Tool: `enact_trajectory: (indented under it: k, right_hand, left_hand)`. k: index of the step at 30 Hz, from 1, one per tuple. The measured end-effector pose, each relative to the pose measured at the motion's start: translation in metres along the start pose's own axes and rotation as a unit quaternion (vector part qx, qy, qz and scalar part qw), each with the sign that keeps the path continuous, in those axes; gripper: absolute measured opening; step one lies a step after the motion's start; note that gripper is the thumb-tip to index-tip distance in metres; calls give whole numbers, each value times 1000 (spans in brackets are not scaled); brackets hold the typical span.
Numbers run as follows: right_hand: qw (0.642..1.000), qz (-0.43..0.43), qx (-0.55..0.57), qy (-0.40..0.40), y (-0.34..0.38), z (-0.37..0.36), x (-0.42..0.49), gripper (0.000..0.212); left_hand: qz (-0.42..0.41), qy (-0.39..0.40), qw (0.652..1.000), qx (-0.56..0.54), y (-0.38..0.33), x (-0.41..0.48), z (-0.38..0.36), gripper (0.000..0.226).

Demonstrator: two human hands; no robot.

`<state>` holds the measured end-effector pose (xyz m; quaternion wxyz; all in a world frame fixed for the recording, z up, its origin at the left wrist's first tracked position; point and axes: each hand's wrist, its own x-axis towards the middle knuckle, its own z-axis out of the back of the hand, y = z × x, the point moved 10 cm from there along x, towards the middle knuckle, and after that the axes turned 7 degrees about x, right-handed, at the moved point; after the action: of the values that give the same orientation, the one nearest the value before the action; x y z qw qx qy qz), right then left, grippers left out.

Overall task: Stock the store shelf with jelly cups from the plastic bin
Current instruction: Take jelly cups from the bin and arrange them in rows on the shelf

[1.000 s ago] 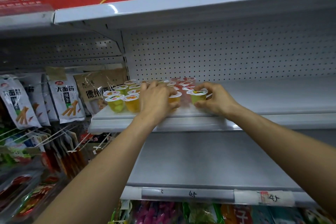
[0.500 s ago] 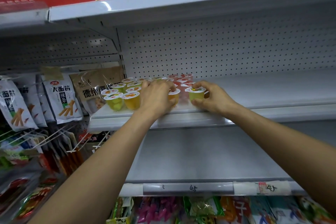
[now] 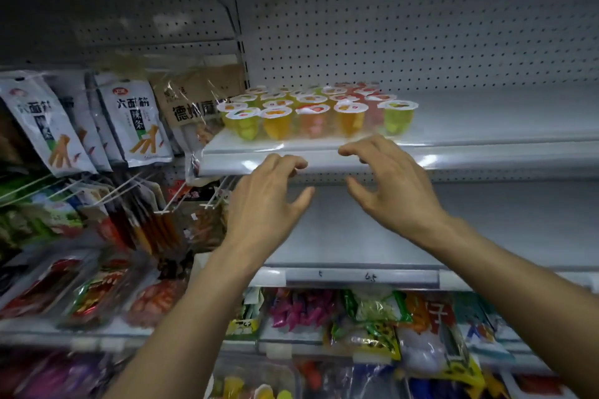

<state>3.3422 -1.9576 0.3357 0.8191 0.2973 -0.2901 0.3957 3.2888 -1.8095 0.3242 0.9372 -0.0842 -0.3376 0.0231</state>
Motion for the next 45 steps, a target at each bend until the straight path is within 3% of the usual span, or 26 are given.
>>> enact_trajectory:
  k: [6,11,14,17,23,28,33,36,39,45]
  right_hand:
    - [990,-15,58,129,43,-100,-42,35]
    - [958,-24,122,259,85,-206,-82,34]
    - [924,-23,161,347,112,-276,-114,35]
    - [868,-27,197,455,131,-354,-158,34]
    - [794,-36,196,575,133,-483,-231,29]
    - [778,-74,133,610,127,-591,-273,50]
    - [786,-22,43,617,132,-659,-282,68]
    - [770,-3,20,638,141,-683,-295,63]
    - [759,-23,4,651,141,-693,-304,71]
    - [786,-32,32,617,136,-689,-297,49]
  left_hand:
    - [93,116,988,41,110,-95,-15,37]
    - [217,175,960,22,199,-179,-39,31]
    - [307,219,926,-5,244,-243,-66,30]
    - [385,261,885,-11,293,-309,-98,32]
    - [469,348,811,-30,349,-402,-181,32]
    - [472,394,788,-26,382,-444,-262,44]
    - [449,411,793,16,413,-465,-318,51]
    - [430,442,787,35,419,-469,-333,77]
    - [447,463,765,27,424,-479,-344,91]
    - [464,428,776,12,430,-478,-346,78]
